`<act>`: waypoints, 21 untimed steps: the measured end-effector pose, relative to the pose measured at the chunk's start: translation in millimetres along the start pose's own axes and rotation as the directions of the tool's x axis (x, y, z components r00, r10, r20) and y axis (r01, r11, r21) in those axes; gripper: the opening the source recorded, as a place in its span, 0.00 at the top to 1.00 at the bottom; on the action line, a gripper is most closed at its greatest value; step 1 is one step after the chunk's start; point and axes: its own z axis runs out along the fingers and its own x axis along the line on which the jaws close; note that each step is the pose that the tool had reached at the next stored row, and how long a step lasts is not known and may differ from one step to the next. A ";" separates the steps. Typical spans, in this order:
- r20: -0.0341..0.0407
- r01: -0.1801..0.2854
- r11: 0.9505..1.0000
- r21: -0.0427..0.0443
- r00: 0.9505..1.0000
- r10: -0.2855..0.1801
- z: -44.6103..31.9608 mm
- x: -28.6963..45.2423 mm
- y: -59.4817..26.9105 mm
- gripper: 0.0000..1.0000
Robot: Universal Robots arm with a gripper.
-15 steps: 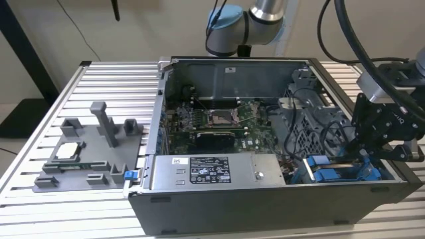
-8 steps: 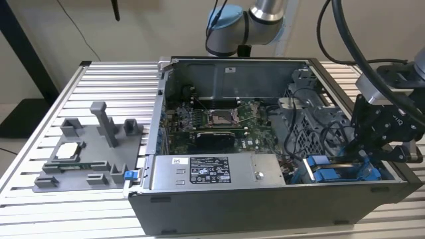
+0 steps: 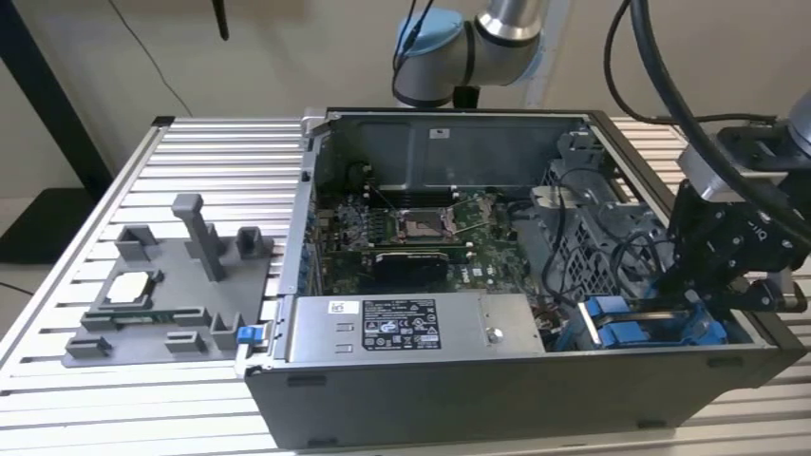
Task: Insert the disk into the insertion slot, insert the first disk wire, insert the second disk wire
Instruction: 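Insert the first disk wire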
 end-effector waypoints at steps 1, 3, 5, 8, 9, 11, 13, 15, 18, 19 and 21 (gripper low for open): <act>0.000 0.000 1.000 0.000 1.000 0.000 -4.6 -0.6 0.3 0.00; 0.000 0.000 1.000 0.000 1.000 0.000 -12.4 -1.4 0.8 0.00; 0.000 0.000 1.000 0.000 1.000 0.000 -17.3 -2.1 1.1 0.00; -0.001 0.000 1.000 0.000 1.000 0.000 -25.6 -3.4 1.7 0.00; -0.001 0.000 1.000 0.000 1.000 0.000 -28.0 -3.9 1.9 0.00; -0.001 0.000 1.000 0.000 1.000 0.000 -28.8 -4.0 1.9 0.00; -0.001 0.000 1.000 0.000 1.000 0.000 -28.9 -4.0 1.9 0.00; -0.001 0.000 1.000 0.000 1.000 0.000 -29.1 -4.1 1.9 0.00; -0.002 0.000 1.000 0.000 1.000 0.000 -29.0 -6.0 0.6 0.00; -0.002 0.000 1.000 0.000 1.000 0.000 -29.0 -6.9 0.2 0.00; -0.002 0.000 1.000 0.000 1.000 0.000 -28.7 -9.6 -0.8 0.00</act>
